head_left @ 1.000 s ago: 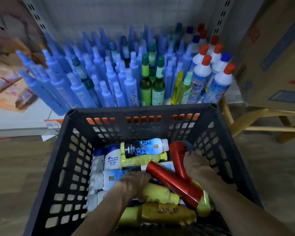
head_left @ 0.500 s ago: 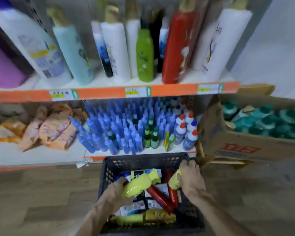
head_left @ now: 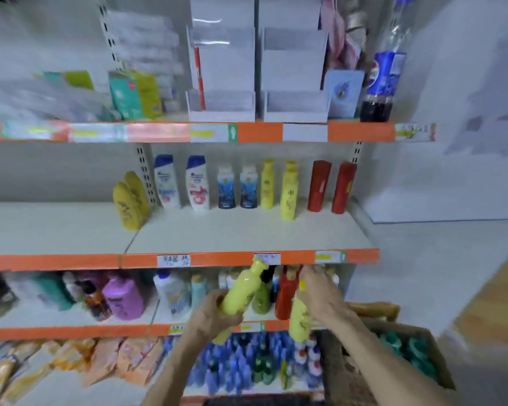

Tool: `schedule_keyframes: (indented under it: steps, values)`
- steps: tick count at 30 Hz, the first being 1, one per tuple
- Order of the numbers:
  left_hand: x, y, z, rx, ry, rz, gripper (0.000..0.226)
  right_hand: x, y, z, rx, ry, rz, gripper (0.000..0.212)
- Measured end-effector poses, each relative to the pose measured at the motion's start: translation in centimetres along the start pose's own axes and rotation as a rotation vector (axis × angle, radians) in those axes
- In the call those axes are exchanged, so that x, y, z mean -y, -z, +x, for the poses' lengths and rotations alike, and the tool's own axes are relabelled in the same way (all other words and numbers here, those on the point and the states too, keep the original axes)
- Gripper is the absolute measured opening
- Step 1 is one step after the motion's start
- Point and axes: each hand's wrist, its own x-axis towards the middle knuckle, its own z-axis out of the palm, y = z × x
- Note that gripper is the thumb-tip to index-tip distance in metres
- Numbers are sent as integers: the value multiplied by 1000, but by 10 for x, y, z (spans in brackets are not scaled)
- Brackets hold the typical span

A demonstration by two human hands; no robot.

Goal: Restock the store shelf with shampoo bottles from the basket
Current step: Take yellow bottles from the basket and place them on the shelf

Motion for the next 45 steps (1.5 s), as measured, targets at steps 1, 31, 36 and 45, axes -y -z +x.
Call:
schedule_keyframes:
  steps: [1,31,36,45]
  values:
    - [-12,17,0,-22,-25,-14,49,8,22,2,-32,-15,40,41]
    - [-66,53,161,-194,-39,-428,53,43,103,166,-348,67,562,49]
    - [-61,44,195,-188,-20,-426,58,36,94,196,-345,37,550,49]
    - [-68,11,245,-119,-51,-408,60,-1,80,224,-394,-70,526,53]
